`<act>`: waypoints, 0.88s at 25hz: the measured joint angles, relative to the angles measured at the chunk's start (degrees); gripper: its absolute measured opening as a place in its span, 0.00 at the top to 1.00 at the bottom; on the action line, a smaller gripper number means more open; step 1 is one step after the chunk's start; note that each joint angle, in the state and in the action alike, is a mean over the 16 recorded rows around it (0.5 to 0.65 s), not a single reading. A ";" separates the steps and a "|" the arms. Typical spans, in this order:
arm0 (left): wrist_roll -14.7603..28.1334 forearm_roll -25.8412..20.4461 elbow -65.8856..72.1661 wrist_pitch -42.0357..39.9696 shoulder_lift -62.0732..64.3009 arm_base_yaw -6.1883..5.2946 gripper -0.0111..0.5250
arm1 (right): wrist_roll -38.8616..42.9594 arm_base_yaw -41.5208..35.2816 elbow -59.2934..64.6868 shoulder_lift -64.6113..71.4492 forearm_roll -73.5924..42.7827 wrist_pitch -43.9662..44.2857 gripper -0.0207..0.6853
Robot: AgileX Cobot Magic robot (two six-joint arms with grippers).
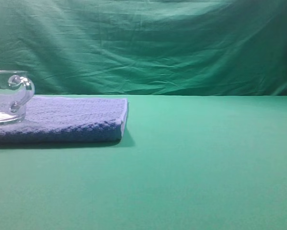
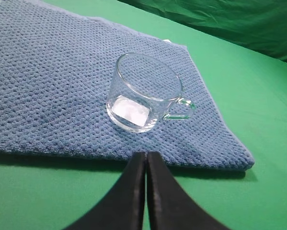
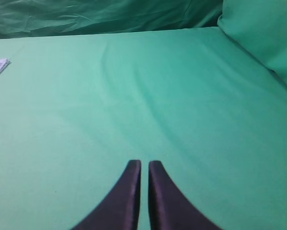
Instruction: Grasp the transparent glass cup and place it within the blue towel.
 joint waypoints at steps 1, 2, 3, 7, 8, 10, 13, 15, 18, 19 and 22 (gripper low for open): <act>0.00 0.00 0.00 0.00 0.00 0.00 0.98 | -0.03 0.00 0.02 0.00 -0.02 0.01 0.91; 0.00 0.00 0.00 0.00 0.00 0.00 0.98 | -0.06 0.00 0.03 0.00 -0.04 0.01 0.91; 0.00 0.00 0.00 0.00 0.00 0.00 0.98 | -0.09 0.00 0.04 0.00 -0.06 0.01 0.91; 0.00 0.00 0.00 0.00 0.00 0.00 0.98 | -0.21 0.00 0.04 0.00 -0.15 0.01 0.91; 0.00 0.00 0.00 0.00 0.00 0.00 0.98 | -0.23 0.00 0.04 0.00 -0.17 0.01 0.91; 0.00 0.00 0.00 0.00 0.00 0.00 0.98 | -0.29 0.00 0.04 0.00 -0.21 0.01 0.91; 0.00 0.00 0.00 0.00 0.00 0.00 0.98 | -0.36 0.00 0.04 0.00 -0.23 0.01 0.91; 0.00 0.00 0.00 0.00 0.00 0.00 0.98 | -0.39 0.00 0.04 0.00 -0.23 0.01 0.91; 0.00 0.00 0.00 0.00 0.00 0.00 0.98 | -0.43 0.00 0.04 0.00 -0.23 0.01 0.91; 0.00 0.00 0.00 0.00 0.00 0.00 0.98 | -0.45 0.00 0.04 0.00 -0.23 0.01 0.91; 0.00 0.00 0.00 0.00 0.00 0.00 0.98 | -0.48 0.00 0.04 0.00 -0.23 0.01 0.91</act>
